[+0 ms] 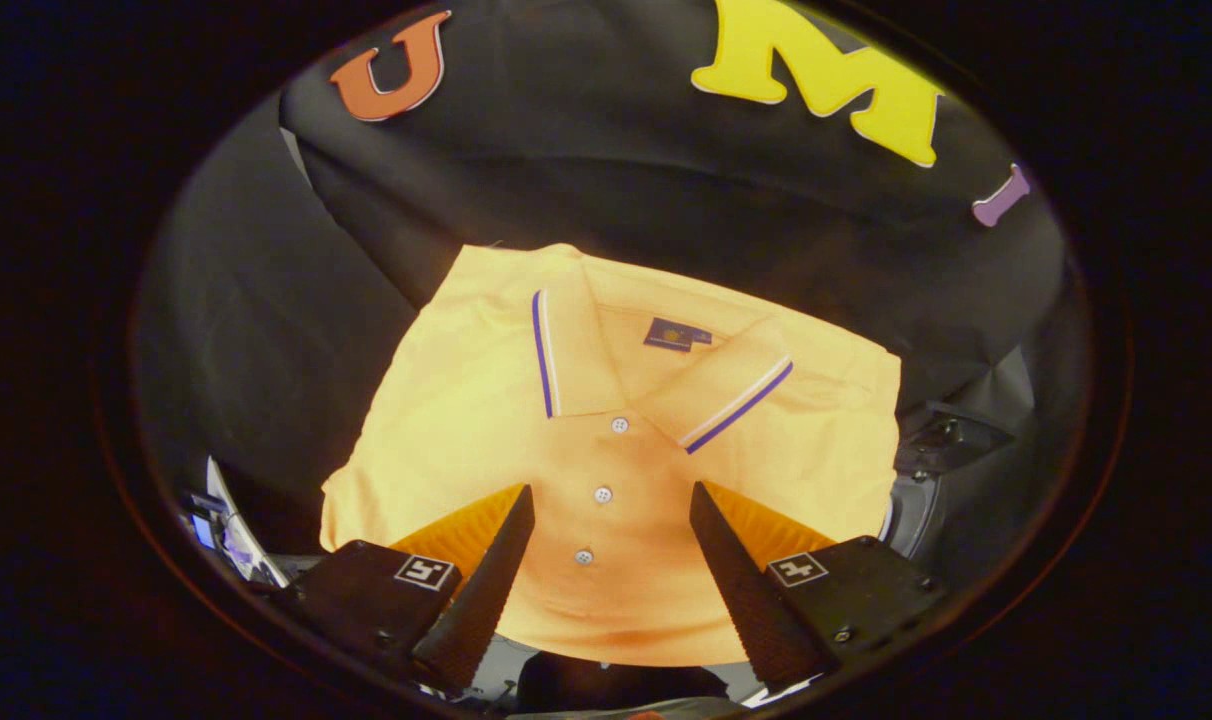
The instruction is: Put the clothes into the washing machine and then close the washing machine lid.
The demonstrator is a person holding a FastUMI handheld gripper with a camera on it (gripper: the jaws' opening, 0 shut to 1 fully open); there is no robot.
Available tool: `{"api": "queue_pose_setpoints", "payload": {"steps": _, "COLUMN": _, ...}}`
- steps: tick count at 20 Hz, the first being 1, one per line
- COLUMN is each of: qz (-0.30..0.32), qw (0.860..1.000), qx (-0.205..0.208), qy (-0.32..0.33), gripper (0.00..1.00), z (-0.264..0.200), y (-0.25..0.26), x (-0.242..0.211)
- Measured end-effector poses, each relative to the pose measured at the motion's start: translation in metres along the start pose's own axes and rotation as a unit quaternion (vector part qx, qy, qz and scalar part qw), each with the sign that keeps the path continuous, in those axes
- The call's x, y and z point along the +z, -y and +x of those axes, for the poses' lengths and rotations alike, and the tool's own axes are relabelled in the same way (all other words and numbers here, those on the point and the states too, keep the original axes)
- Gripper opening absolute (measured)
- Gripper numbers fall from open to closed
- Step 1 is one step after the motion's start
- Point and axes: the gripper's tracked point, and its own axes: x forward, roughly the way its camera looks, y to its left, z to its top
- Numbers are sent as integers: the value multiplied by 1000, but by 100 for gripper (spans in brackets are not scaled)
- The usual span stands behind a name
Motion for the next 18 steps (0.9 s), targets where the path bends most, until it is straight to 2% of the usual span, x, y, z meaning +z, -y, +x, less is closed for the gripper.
{"api": "queue_pose_setpoints", "payload": {"steps": 3, "qz": 16, "qw": 995, "qx": -4, "qy": -102, "gripper": 95, "z": 12, "y": -8, "x": -27}}
{"api": "queue_pose_setpoints", "payload": {"steps": 4, "qz": 18, "qw": 995, "qx": -18, "qy": -93, "gripper": 94, "z": 24, "y": -8, "x": -28}}
{"api": "queue_pose_setpoints", "payload": {"steps": 5, "qz": 20, "qw": 995, "qx": -10, "qy": -100, "gripper": 89, "z": 45, "y": -9, "x": -24}}
{"api": "queue_pose_setpoints", "payload": {"steps": 7, "qz": 28, "qw": 995, "qx": -13, "qy": -93, "gripper": 84, "z": 46, "y": -6, "x": -27}}
{"api": "queue_pose_setpoints", "payload": {"steps": 15, "qz": 41, "qw": 992, "qx": -18, "qy": -118, "gripper": 84, "z": 31, "y": -7, "x": -24}}
{"api": "queue_pose_setpoints", "payload": {"steps": 16, "qz": 35, "qw": 993, "qx": -18, "qy": -115, "gripper": 80, "z": 31, "y": -6, "x": -24}}
{"api": "queue_pose_setpoints", "payload": {"steps": 18, "qz": 34, "qw": 993, "qx": -20, "qy": -108, "gripper": 52, "z": 34, "y": -5, "x": -26}}
